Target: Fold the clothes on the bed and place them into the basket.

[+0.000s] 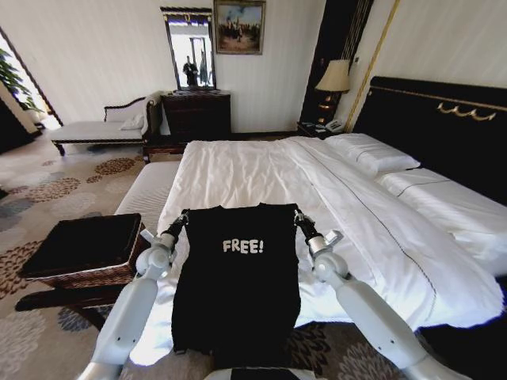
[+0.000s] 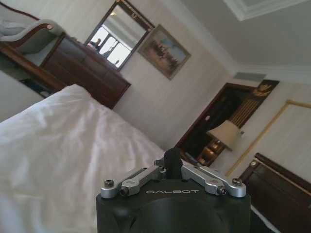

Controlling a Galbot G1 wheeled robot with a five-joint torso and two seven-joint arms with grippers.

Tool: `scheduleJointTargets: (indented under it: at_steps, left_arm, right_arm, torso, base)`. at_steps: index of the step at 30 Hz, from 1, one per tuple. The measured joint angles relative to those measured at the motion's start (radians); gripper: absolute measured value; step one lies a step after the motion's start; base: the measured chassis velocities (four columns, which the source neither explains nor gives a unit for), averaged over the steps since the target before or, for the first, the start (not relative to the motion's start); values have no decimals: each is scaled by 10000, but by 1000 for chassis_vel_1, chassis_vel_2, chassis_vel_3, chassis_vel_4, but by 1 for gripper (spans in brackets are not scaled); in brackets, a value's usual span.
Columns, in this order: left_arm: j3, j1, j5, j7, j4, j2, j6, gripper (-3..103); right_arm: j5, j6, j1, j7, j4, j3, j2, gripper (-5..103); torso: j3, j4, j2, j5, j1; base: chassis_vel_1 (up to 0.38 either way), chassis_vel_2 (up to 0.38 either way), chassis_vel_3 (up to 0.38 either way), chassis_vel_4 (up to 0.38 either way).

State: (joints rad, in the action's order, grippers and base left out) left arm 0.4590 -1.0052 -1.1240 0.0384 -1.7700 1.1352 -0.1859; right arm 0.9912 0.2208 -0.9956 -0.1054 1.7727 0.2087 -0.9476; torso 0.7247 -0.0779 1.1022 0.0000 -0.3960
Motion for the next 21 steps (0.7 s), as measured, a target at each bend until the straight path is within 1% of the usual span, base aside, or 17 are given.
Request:
scheduleJointTargets:
  at_steps: [4, 5, 9, 10, 13, 14, 15, 16, 18, 20, 21]
  left_arm:
    - [117, -1060, 39, -252, -2075, -320, 105, 1]
    - [117, -1060, 39, -252, -2075, -320, 105, 1]
    - [436, -2313, 162, -399, -3768, -552, 246, 1]
    - [436, -2313, 162, -399, -3768, -552, 246, 1]
    - [792, -3444, 264, -471, -5084, -521, 330, 1]
    - [905, -3831, 313, -482, -5482, -459, 343, 1]
    - [905, -3831, 313, -482, -5482, -459, 343, 1]
    - [1025, -4220, 368, -484, -5890, -367, 347, 1]
    - [1167, -4623, 398, -438, -6379, -207, 349, 1]
    - [1276, -4680, 318, -248, -6649, -84, 313, 1]
    - [1276, -4680, 318, -248, -6649, -84, 313, 1]
  right_arm:
    - [-124, 357, -1051, 572, 1208, 660, 193, 1]
    - [-124, 357, -1051, 572, 1208, 660, 193, 1]
    - [-273, 658, -2156, 1215, 2391, 1573, 269, 1]
    - [-273, 658, -2156, 1215, 2391, 1573, 269, 1]
    - [-383, 868, -3032, 1682, 3168, 2132, 269, 1]
    - [-447, 926, -3312, 1812, 3414, 2291, 258, 1]
    - [-447, 926, -3312, 1812, 3414, 2291, 258, 1]
    - [-510, 961, -3613, 1927, 3709, 2477, 251, 1]
    - [-522, 966, -3870, 1954, 4110, 2748, 285, 1]
    - [-272, 769, -3833, 1578, 4407, 2943, 408, 1]
    - [-272, 769, -3833, 1578, 4407, 2943, 408, 1]
  torso:
    - [-1, -2, 1, 2, 1]
    - [-1, -2, 1, 2, 1]
    - [-1, 1, 0, -1, 1]
    - [-1, 1, 0, -1, 1]
    - [-1, -2, 1, 3, 1]
    - [-1, 1, 1, 2, 2]
    - [-1, 1, 1, 2, 2]
    - [-1, 0, 1, 3, 3]
    - [-2, -1, 2, 1, 3]
    - [-2, 0, 2, -1, 3]
    - [-2, 0, 2, -1, 3]
  base:
    - [0, 0, 0, 0]
    - [0, 0, 0, 0]
    - [0, 0, 0, 0]
    - [0, 0, 0, 0]
    - [0, 0, 0, 0]
    - [0, 0, 0, 0]
    - [0, 0, 0, 0]
    - [0, 0, 0, 0]
    - [0, 0, 0, 0]
    - [0, 0, 0, 0]
    - [0, 0, 0, 0]
